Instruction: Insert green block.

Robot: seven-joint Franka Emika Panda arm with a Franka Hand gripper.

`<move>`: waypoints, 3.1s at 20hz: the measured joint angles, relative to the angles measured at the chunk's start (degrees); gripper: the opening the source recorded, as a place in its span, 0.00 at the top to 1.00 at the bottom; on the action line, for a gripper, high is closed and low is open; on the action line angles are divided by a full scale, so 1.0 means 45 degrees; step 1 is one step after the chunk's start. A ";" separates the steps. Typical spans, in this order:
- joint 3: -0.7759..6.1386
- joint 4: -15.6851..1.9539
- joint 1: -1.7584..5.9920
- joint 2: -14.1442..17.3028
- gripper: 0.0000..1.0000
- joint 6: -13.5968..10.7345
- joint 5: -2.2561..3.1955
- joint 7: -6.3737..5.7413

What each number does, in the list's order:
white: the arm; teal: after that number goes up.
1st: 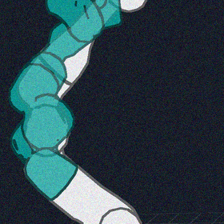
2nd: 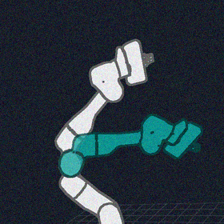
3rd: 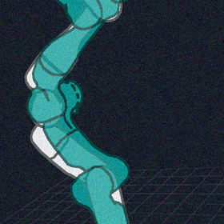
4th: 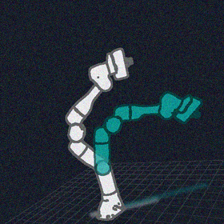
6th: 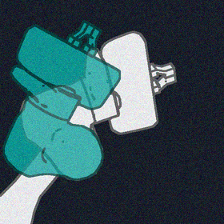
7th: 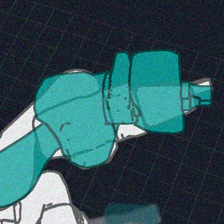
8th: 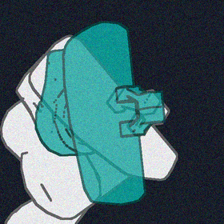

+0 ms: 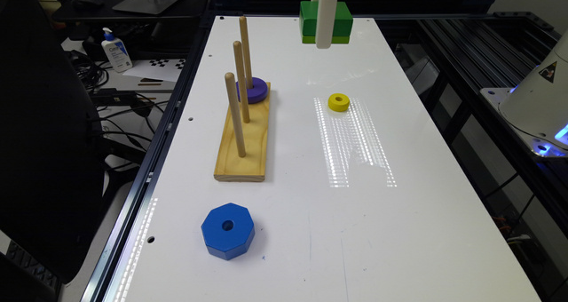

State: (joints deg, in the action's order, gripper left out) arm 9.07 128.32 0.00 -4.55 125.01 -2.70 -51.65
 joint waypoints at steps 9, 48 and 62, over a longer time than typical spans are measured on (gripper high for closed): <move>0.0000 0.0033 0.0002 -0.0005 1.00 -0.0001 0.0000 0.0000; 0.0096 -0.1690 0.0081 0.1614 1.00 0.0443 0.0096 0.0000; 0.0250 -0.3580 0.0098 0.3169 1.00 0.0344 0.0220 -0.0086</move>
State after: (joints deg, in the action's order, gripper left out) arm 10.19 112.21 0.44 9.71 126.55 -1.71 -52.03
